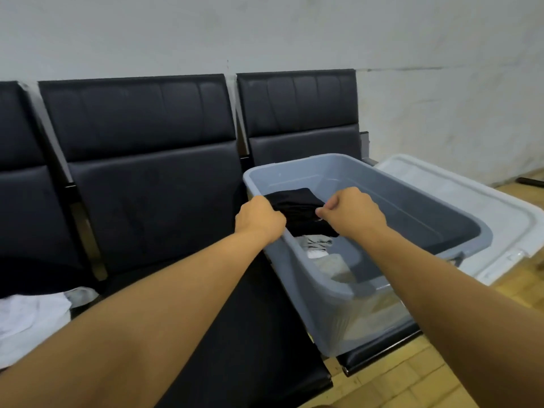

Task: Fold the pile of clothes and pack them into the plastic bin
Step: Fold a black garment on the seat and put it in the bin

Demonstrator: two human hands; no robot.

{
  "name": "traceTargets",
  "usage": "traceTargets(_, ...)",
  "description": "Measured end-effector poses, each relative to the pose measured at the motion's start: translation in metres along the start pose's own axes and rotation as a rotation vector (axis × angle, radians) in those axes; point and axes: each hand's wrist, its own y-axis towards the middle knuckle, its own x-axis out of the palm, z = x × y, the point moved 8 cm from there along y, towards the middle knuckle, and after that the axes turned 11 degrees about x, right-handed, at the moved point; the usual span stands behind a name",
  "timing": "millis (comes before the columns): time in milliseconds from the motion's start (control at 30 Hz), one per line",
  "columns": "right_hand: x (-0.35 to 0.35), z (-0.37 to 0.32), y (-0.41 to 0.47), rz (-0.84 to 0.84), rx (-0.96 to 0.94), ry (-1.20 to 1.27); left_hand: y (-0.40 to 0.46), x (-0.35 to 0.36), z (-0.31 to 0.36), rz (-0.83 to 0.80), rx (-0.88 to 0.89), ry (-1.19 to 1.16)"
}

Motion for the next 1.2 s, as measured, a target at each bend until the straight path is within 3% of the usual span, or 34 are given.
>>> traceTargets(233, 0.067, -0.121, -0.056, -0.073, -0.199, 0.015, -0.045, -0.073, -0.123, 0.179, -0.161, -0.006)
traceTargets(567, 0.284, -0.287, -0.165, -0.353, -0.451, -0.151, -0.177, -0.200, -0.392, 0.353, -0.601, 0.139)
traceTargets(733, 0.388, -0.332, -0.213, -0.464, -0.517, -0.229, -0.246, -0.245, -0.502, 0.299, -0.688, 0.267)
traceTargets(967, 0.521, -0.335, -0.261, -0.681, -0.629, -0.324, -0.281, -0.240, -0.580, 0.197, -0.671, 0.340)
traceTargets(1067, 0.545, -0.347, -0.255, -0.639, -0.645, -0.322, -0.275, -0.239, -0.595, 0.268, -0.623, 0.342)
traceTargets(1200, 0.562, -0.379, -0.240, -0.607, -0.666, -0.315, -0.247, -0.272, -0.605, 0.535, -0.441, 0.436)
